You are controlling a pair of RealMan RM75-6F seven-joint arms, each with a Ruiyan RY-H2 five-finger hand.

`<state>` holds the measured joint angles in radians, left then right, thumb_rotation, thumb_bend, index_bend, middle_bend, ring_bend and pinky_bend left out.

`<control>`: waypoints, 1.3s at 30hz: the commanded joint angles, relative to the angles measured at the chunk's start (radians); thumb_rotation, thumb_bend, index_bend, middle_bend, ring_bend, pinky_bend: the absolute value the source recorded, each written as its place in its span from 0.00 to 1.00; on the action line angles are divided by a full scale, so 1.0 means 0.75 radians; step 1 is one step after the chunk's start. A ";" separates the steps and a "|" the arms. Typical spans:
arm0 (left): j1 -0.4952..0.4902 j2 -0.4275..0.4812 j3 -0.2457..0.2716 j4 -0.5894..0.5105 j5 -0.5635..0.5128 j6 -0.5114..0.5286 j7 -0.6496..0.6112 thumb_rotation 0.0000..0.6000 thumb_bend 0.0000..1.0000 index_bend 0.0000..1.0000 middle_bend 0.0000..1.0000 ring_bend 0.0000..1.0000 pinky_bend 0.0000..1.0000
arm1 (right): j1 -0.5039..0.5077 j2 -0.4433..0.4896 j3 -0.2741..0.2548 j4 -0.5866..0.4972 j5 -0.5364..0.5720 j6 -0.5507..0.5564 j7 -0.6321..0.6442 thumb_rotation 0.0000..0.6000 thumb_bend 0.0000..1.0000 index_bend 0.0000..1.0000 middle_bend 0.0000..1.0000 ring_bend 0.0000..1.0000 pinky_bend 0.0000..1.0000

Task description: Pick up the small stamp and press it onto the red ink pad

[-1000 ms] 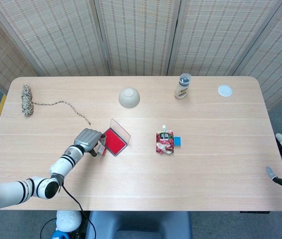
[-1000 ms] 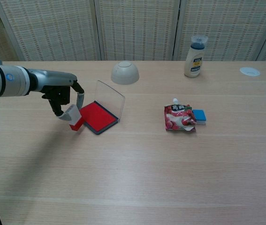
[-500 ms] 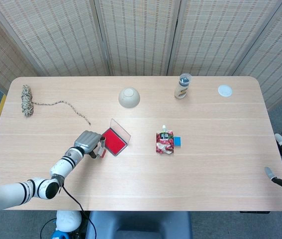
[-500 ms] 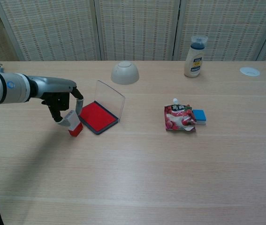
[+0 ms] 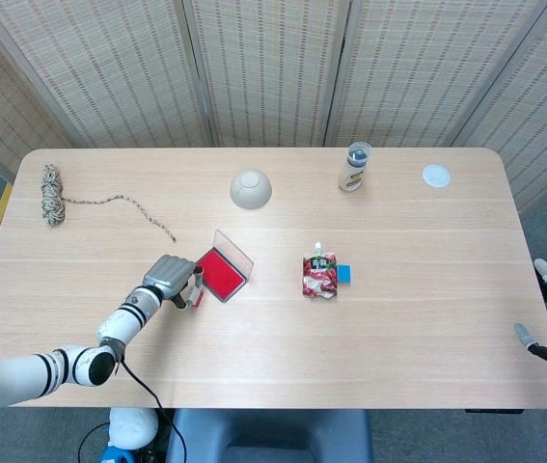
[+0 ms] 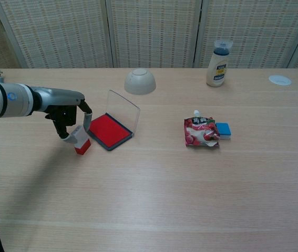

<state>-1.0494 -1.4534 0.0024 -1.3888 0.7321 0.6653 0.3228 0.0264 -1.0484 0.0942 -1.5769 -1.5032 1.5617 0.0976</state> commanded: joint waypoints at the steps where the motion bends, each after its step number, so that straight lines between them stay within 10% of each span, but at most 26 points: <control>1: 0.001 0.002 -0.001 -0.009 -0.006 0.007 0.011 1.00 0.32 0.38 1.00 0.92 0.87 | 0.000 0.000 0.000 -0.001 -0.001 0.001 -0.001 1.00 0.26 0.00 0.00 0.00 0.00; 21: 0.087 0.193 -0.012 -0.305 0.072 0.213 0.041 0.98 0.23 0.10 1.00 0.86 0.86 | -0.008 -0.002 0.001 0.002 -0.005 0.018 0.004 1.00 0.27 0.00 0.00 0.00 0.00; 28: 0.372 0.370 0.046 -0.462 0.492 0.534 -0.224 0.99 0.23 0.00 0.91 0.72 0.75 | -0.003 -0.006 0.005 -0.002 0.004 0.007 -0.010 1.00 0.27 0.00 0.00 0.00 0.00; 35: 0.789 0.285 0.133 -0.185 0.808 1.100 -0.472 0.98 0.22 0.00 0.78 0.53 0.49 | 0.016 -0.024 0.008 -0.007 0.023 -0.028 -0.071 1.00 0.27 0.00 0.00 0.00 0.00; 39: 0.950 0.211 0.135 -0.030 0.847 1.267 -0.596 0.98 0.22 0.00 0.47 0.23 0.34 | 0.031 -0.045 0.008 -0.016 0.035 -0.055 -0.133 1.00 0.27 0.00 0.00 0.00 0.00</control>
<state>-0.4600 -1.2475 0.0805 -1.5233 1.2922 1.4970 -0.0223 0.0435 -1.0744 0.1004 -1.5855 -1.4817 1.5300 0.0141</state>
